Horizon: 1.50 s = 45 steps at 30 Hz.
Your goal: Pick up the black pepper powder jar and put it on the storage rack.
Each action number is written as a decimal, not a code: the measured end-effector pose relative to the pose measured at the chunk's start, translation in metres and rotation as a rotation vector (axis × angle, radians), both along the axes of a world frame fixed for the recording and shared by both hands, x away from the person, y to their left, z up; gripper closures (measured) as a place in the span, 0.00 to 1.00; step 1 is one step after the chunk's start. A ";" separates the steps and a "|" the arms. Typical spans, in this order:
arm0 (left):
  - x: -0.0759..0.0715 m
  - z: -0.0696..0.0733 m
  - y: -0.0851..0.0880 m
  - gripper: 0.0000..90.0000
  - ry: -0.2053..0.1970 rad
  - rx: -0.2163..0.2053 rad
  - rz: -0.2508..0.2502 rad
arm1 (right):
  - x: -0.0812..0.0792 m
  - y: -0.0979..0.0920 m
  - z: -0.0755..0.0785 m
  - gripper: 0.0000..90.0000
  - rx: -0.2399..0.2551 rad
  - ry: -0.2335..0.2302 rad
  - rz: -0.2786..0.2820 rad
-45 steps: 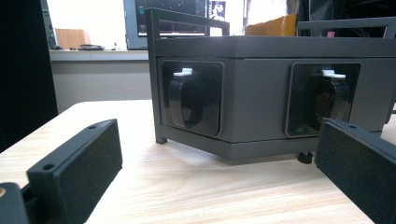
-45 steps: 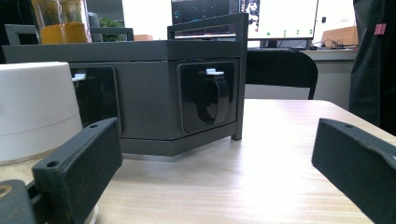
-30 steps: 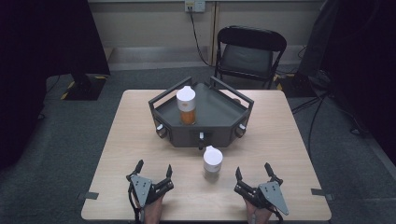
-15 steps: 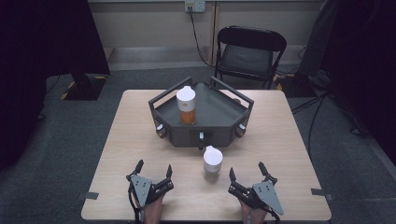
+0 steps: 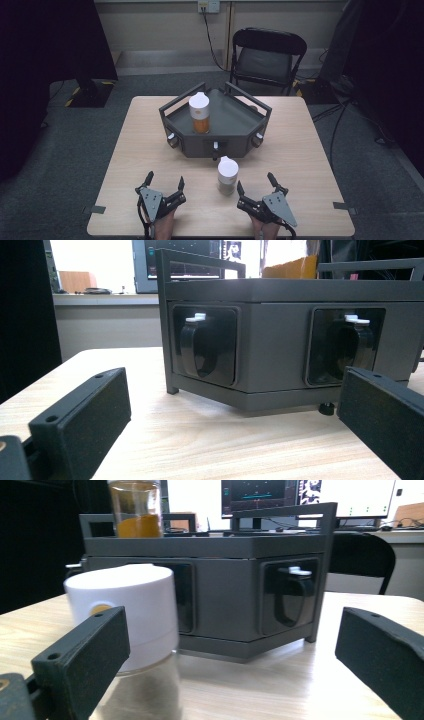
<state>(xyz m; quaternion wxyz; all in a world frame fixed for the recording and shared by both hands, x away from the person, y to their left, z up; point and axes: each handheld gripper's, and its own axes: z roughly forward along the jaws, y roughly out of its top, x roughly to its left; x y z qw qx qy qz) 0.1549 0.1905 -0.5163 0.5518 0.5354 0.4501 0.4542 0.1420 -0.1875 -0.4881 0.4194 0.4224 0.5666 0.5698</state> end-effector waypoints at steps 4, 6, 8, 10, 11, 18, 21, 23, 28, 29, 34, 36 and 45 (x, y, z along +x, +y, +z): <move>0.000 0.000 0.000 0.00 0.000 0.000 0.000 | 0.001 0.004 0.005 0.00 0.014 0.001 0.027; 0.000 0.000 0.000 0.00 0.000 0.000 0.000 | 0.002 0.006 0.006 0.00 0.012 -0.003 0.036; 0.000 0.000 0.000 0.00 0.000 0.000 -0.001 | 0.003 0.009 0.008 0.00 0.008 -0.008 0.045; 0.000 0.000 0.000 0.00 0.000 0.000 -0.001 | 0.004 0.011 0.010 0.00 0.008 -0.009 0.050; 0.000 0.000 0.000 0.00 0.000 0.000 -0.001 | 0.004 0.011 0.011 0.00 0.008 -0.008 0.052; 0.000 0.000 0.000 0.00 0.000 0.000 -0.001 | 0.010 0.018 0.016 0.00 0.005 -0.023 0.056; 0.000 0.000 0.000 0.00 0.000 0.000 -0.001 | 0.013 0.023 0.019 0.00 0.001 -0.029 0.066; 0.000 0.000 0.000 0.00 0.000 0.000 -0.001 | 0.015 0.027 0.020 0.00 -0.004 -0.028 0.071; 0.000 0.000 0.000 0.00 0.000 0.000 -0.001 | 0.022 0.035 0.023 0.00 -0.011 -0.022 0.083; 0.000 0.000 0.000 0.00 0.000 0.000 -0.001 | 0.024 0.036 0.023 0.00 -0.010 -0.020 0.084; 0.000 0.000 0.000 0.00 0.000 0.000 -0.001 | 0.031 0.040 0.026 0.01 -0.016 -0.005 0.094; 0.000 0.000 0.000 0.00 0.000 0.000 -0.001 | 0.033 0.041 0.027 0.02 -0.019 0.007 0.089; 0.000 0.000 0.000 0.00 0.000 0.000 -0.001 | 0.034 0.046 0.020 0.11 -0.032 0.041 0.088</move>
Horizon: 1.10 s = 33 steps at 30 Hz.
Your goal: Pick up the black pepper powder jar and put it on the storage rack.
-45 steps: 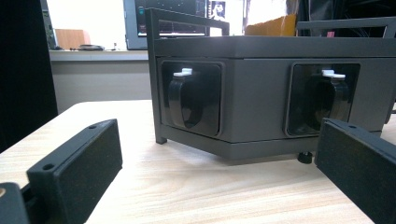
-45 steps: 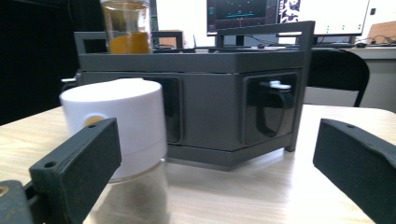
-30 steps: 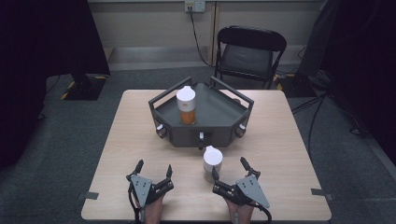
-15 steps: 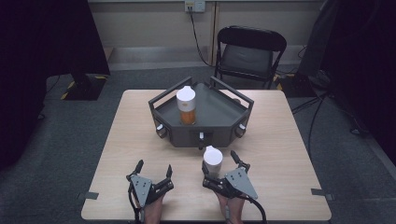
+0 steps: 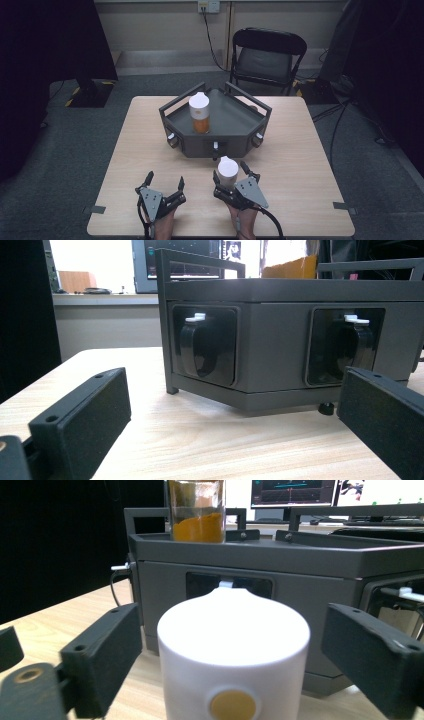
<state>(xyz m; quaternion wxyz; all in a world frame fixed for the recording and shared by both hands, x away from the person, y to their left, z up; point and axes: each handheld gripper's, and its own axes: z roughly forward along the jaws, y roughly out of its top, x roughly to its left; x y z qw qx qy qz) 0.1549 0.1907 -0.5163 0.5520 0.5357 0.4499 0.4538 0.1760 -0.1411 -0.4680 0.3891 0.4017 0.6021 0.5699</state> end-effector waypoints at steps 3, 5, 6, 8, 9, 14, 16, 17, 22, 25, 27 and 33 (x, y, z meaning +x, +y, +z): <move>0.000 0.000 0.000 0.00 0.000 0.000 0.000 | 0.001 -0.002 0.001 0.15 0.001 0.020 0.009; 0.000 0.000 0.000 0.00 0.000 -0.001 0.000 | 0.001 -0.002 -0.001 0.16 0.002 0.024 0.010; 0.000 0.000 0.000 0.00 0.000 0.000 0.000 | 0.001 -0.003 -0.001 0.17 0.003 0.029 0.011; 0.000 0.000 0.000 0.00 0.000 0.000 0.000 | 0.002 -0.002 -0.001 0.18 -0.004 0.034 0.008; 0.000 0.000 0.000 0.00 0.000 0.000 0.000 | 0.002 -0.002 -0.001 0.19 -0.003 0.035 0.009; 0.000 0.000 0.000 0.00 0.000 0.000 0.000 | 0.004 -0.001 -0.002 0.22 -0.007 0.043 0.008; 0.000 0.000 0.000 0.00 0.000 0.000 0.000 | 0.004 0.000 -0.003 0.25 -0.006 0.039 0.007; 0.000 0.000 0.000 0.00 0.000 0.000 0.000 | 0.004 0.000 -0.004 0.26 -0.007 0.036 0.007; 0.000 0.000 0.000 0.00 0.000 0.000 0.000 | 0.006 0.000 -0.002 0.31 -0.012 0.050 0.006; 0.000 0.000 0.000 0.00 0.000 0.000 0.000 | 0.006 0.001 -0.003 0.33 -0.013 0.047 0.006; 0.000 0.000 0.000 0.00 0.000 0.000 0.000 | 0.007 0.000 -0.003 0.33 -0.013 0.047 0.007; 0.000 0.000 0.000 0.00 0.000 0.001 0.000 | 0.005 0.001 -0.003 0.33 -0.016 0.046 0.003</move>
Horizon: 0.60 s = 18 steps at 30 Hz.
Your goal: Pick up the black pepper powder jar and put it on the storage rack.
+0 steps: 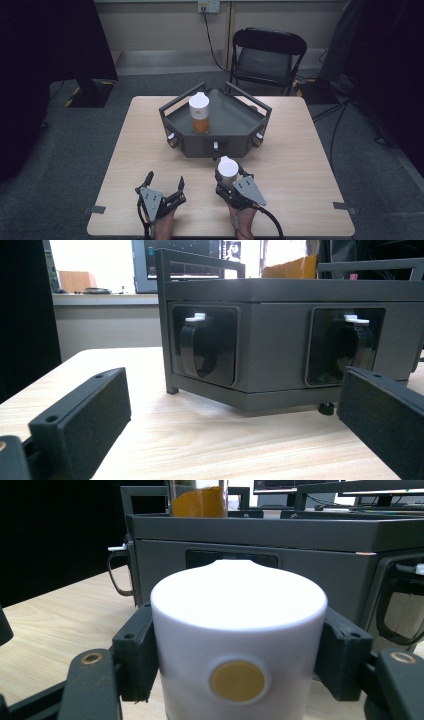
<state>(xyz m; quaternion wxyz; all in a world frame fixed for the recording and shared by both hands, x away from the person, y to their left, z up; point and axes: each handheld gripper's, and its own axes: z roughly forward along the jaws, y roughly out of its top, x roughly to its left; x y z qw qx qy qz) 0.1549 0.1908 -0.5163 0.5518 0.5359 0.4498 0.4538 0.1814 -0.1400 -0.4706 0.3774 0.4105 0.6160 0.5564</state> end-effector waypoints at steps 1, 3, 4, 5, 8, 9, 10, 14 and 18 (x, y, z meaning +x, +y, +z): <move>0.000 0.000 0.000 0.00 0.000 0.000 0.000 | 0.000 0.000 0.000 0.33 0.000 0.001 -0.001; 0.000 0.000 0.000 0.00 0.000 0.000 0.000 | 0.000 -0.001 0.001 0.33 0.002 0.004 0.000; 0.000 0.000 0.000 0.00 0.000 0.000 0.000 | 0.000 -0.001 0.001 0.33 0.003 0.005 0.000; 0.000 0.000 0.000 0.00 0.000 0.000 0.000 | 0.000 -0.001 0.001 0.33 0.003 0.005 0.000; 0.000 0.000 0.000 0.00 0.000 0.000 0.000 | 0.000 -0.001 0.002 0.33 0.006 0.008 0.000; 0.000 0.000 0.000 0.00 0.000 0.000 0.000 | 0.000 -0.002 0.003 0.33 0.007 0.012 0.002; 0.000 0.000 0.000 0.00 0.000 0.000 0.000 | 0.000 -0.002 0.003 0.33 0.012 0.015 0.005; 0.000 0.000 0.000 0.00 0.000 0.000 0.000 | 0.001 -0.003 0.004 0.33 0.014 0.020 0.008; 0.000 0.000 0.000 0.00 0.000 0.000 0.000 | 0.000 -0.003 0.006 0.33 0.012 0.021 0.011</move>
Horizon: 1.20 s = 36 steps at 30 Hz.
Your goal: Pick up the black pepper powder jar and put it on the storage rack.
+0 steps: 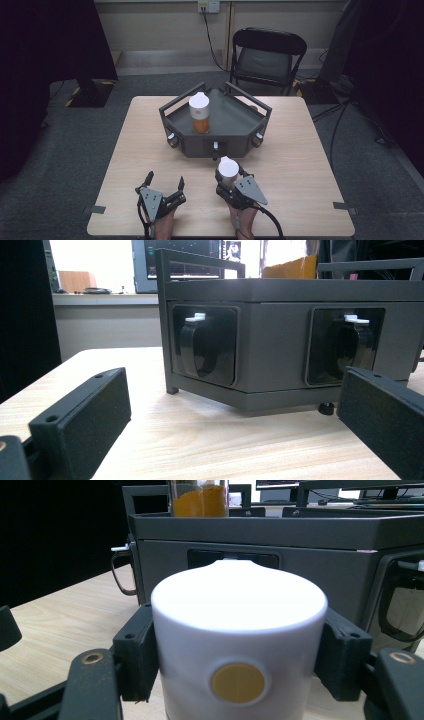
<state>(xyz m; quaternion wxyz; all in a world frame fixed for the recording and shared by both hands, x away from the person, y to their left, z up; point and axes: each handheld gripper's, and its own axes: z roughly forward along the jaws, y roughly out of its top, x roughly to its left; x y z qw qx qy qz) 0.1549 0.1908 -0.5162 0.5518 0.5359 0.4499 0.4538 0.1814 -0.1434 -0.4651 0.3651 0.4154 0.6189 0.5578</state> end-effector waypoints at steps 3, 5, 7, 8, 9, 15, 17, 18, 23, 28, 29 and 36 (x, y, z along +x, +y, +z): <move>0.000 0.000 0.000 0.00 0.000 0.000 0.000 | 0.000 -0.001 0.002 0.33 0.001 0.003 0.002; 0.000 0.000 0.000 0.00 0.000 0.000 0.000 | -0.001 -0.001 0.003 0.33 0.001 0.001 0.002; 0.000 0.000 0.000 0.00 0.000 0.000 0.000 | -0.001 -0.001 0.005 0.33 -0.006 -0.001 0.002; 0.000 0.000 0.000 0.00 0.000 0.000 0.000 | -0.002 -0.001 0.005 0.33 -0.005 -0.003 0.002; 0.000 0.000 0.000 0.00 0.000 0.000 0.000 | -0.003 -0.001 0.005 0.33 -0.003 -0.005 0.002; 0.000 0.000 0.000 0.00 0.000 0.000 0.000 | -0.006 -0.003 0.009 0.33 -0.011 -0.013 0.011; 0.000 0.000 0.000 0.00 0.000 0.000 0.000 | -0.005 -0.004 0.013 0.33 -0.008 -0.001 0.016; 0.000 0.000 0.000 0.00 0.000 0.000 0.000 | -0.004 -0.005 0.014 0.33 -0.006 0.000 0.019; 0.000 0.000 0.000 0.00 0.000 -0.001 0.000 | -0.004 -0.004 0.018 0.33 -0.013 -0.011 0.018; 0.000 0.000 0.000 0.01 0.000 0.000 0.000 | -0.004 -0.003 0.021 0.33 -0.011 -0.029 0.012; 0.000 0.000 0.000 0.01 0.000 -0.001 0.000 | -0.003 -0.004 0.022 0.33 -0.012 -0.031 0.013; 0.000 0.000 0.000 0.00 0.000 0.000 -0.003 | -0.001 -0.004 0.032 0.33 -0.014 -0.052 0.013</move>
